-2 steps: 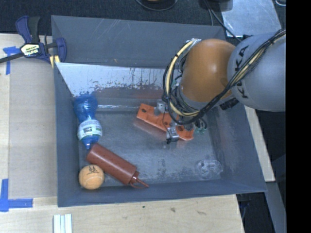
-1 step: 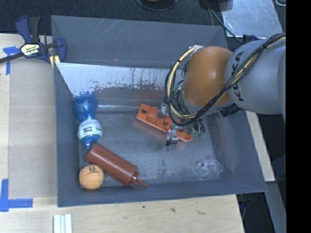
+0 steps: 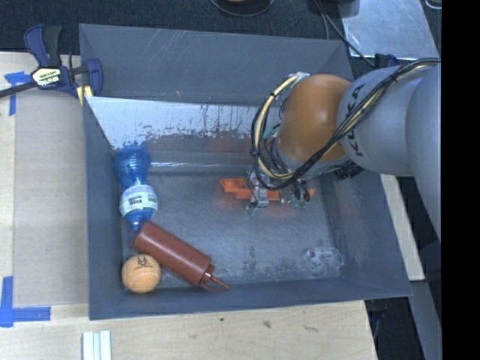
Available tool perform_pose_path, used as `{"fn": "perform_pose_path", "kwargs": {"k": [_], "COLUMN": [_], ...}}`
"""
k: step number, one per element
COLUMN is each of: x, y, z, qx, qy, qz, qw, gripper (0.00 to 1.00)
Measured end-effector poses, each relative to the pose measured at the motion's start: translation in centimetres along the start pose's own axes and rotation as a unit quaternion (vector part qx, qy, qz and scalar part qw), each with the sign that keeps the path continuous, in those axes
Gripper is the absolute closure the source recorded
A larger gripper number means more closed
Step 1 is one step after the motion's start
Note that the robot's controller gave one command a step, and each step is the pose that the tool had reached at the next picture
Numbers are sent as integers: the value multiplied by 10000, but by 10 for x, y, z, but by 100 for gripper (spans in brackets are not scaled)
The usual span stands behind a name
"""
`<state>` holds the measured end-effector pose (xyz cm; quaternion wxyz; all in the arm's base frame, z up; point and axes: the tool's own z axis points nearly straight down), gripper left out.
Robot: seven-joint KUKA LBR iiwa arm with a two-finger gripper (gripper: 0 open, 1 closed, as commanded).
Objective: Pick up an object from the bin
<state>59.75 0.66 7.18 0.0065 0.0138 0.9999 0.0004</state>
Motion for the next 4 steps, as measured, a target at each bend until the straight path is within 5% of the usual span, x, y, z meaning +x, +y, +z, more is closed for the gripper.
{"fn": "perform_pose_path", "kwargs": {"k": [1,2,3,4], "x": [0,5,5,-4], "y": [0,-1,-1,-1], "z": [0,-109,-109,-260], "qx": [-1,-2,-1,-3], "qy": [1,-14,-14,-33], "qz": [2,175,176,201], "qw": [10000,9998,9998,9998], "gripper": [100,100,100,100]}}
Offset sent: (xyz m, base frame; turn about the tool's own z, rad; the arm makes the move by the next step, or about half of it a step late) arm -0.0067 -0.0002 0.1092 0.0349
